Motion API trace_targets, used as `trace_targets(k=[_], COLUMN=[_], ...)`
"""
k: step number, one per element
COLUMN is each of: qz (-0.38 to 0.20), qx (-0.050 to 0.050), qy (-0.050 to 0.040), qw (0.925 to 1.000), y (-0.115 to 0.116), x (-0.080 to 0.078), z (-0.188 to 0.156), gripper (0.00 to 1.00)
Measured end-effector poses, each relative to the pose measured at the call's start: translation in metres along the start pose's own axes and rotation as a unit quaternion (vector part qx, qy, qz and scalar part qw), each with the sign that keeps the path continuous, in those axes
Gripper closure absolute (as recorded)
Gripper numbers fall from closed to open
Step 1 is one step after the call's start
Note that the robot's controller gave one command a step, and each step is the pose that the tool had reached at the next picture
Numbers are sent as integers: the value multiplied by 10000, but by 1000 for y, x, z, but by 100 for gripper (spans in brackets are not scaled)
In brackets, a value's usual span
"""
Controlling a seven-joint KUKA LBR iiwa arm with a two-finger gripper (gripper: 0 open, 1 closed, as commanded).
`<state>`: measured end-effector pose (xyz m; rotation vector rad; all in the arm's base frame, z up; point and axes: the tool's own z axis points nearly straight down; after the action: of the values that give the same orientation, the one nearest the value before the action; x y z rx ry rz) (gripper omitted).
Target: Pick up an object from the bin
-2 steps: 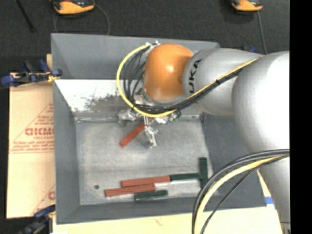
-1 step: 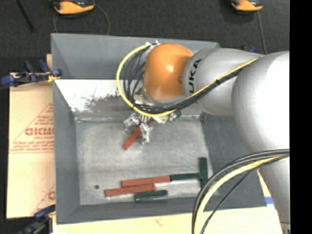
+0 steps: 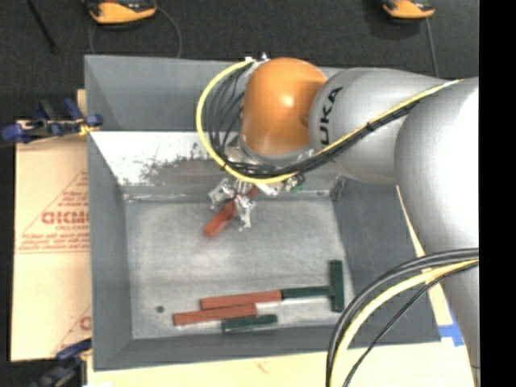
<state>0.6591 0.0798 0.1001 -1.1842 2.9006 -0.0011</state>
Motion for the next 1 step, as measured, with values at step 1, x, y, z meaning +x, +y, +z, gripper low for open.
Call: trace_targets(k=[1], qz=[17], qx=[0], qy=[2], qw=[10000], y=[-2], x=[-1], z=[-16], gripper=[100])
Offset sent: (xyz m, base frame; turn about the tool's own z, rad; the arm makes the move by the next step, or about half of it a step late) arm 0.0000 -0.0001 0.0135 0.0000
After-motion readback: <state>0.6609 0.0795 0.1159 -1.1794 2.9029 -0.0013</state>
